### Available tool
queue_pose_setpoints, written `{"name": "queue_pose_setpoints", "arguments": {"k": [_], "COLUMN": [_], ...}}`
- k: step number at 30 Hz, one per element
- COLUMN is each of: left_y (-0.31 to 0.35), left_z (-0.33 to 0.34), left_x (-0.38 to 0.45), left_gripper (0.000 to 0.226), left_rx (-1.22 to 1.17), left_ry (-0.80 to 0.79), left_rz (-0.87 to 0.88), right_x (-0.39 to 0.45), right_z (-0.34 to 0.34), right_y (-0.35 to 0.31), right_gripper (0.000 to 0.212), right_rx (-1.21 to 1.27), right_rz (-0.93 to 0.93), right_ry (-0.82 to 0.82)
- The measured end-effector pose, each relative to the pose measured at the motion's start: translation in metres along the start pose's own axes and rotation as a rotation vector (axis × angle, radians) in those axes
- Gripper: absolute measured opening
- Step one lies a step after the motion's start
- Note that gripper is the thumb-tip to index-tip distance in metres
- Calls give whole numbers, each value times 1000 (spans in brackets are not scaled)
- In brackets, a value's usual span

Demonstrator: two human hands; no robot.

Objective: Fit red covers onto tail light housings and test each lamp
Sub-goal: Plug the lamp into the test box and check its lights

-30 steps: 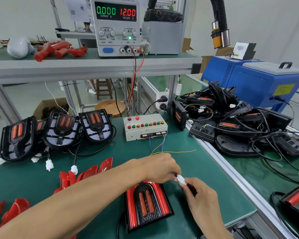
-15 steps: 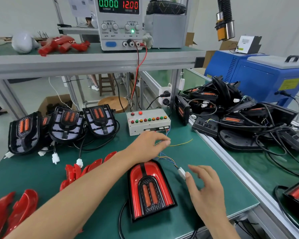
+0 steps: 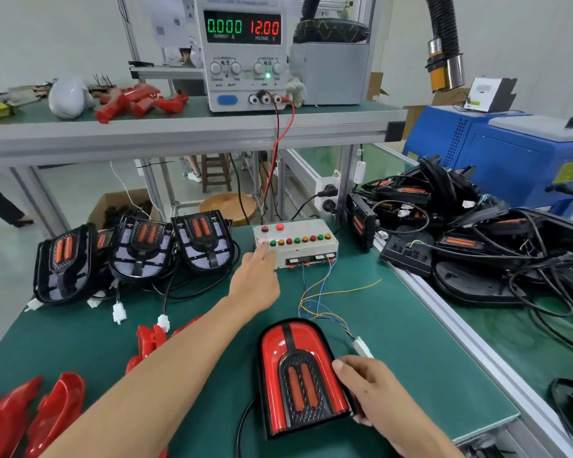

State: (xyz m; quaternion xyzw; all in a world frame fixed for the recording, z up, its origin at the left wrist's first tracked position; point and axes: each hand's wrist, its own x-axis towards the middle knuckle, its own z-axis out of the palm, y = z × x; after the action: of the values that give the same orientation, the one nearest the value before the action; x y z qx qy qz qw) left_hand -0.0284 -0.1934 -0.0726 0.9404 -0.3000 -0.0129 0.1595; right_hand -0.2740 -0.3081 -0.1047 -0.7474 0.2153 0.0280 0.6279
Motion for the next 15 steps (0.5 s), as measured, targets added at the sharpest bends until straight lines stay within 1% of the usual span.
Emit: {"name": "queue_pose_setpoints", "arguments": {"k": [3,8,12,15], "left_y": [2,2,0,-3], "left_z": [0,-1,1,1], "left_x": [11,26,30,30], "left_gripper": [62,61,57,56], "left_rx": [37,64,71,-20], "left_ry": [-40,-47,-41,-49], "left_rz": [-9,-34,-24,-39], "right_x": [1,-1,-2,-3], "right_z": [3,10,11,13], "right_y": [3,2,6,8], "right_gripper": [29,25,22,22], "right_rx": [-10,185,137,149], "right_rz": [-41,-62,-127,-130], "right_ry": [16,56,147,164]}}
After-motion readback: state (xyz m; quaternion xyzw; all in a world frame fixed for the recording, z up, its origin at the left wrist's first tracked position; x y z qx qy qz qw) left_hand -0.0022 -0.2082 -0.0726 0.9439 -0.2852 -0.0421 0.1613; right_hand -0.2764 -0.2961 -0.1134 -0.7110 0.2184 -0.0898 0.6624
